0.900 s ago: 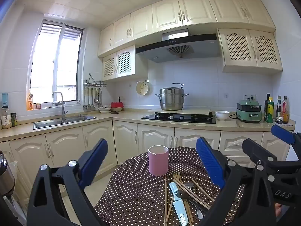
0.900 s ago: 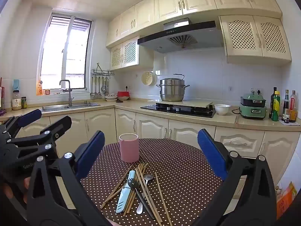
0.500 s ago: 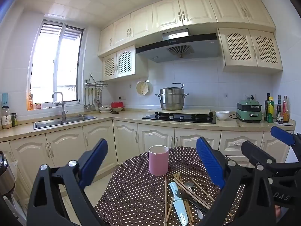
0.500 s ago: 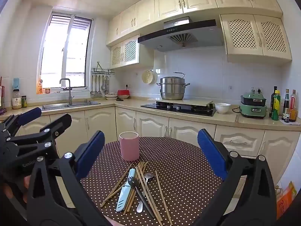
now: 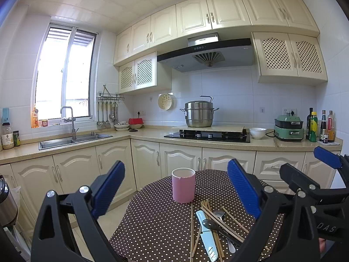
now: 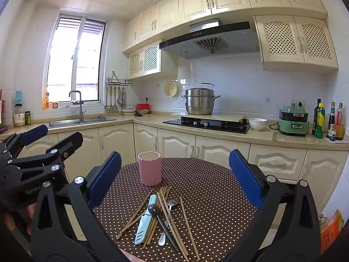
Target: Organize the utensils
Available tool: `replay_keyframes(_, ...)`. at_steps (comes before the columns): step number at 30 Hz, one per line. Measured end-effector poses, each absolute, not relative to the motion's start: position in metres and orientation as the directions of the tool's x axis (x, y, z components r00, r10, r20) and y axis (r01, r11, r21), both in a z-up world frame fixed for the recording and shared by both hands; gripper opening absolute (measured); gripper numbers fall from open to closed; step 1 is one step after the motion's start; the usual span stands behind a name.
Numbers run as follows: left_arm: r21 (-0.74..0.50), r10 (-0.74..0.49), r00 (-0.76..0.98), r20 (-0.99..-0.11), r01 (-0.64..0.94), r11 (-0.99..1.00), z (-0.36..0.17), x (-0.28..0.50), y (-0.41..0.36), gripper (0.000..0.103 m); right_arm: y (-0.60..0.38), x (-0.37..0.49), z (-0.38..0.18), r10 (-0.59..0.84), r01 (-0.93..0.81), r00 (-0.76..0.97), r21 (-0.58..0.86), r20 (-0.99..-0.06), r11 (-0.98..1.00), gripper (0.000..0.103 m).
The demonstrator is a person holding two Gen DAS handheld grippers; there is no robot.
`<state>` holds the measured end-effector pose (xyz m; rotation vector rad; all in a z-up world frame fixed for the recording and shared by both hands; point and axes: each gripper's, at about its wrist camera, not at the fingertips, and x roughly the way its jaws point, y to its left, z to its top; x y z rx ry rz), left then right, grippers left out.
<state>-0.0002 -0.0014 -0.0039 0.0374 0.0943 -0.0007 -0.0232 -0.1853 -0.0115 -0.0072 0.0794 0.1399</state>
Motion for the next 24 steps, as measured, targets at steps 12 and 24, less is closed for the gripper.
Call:
replay_keyframes(12,0.038,0.000,0.995,-0.097,0.004,0.999,-0.0047,0.0007,-0.0023,0.093,-0.1865,-0.0233,-0.0120,0.138,-0.138,0.986,0.002,-0.089,0.990,0.097)
replay_keyframes(24,0.041,0.000,0.995,-0.101,0.004,0.999,-0.0040,0.0010,-0.0086,0.093,-0.1893,-0.0248,-0.0114,0.135,-0.135,0.986,0.009,-0.095,0.991,0.097)
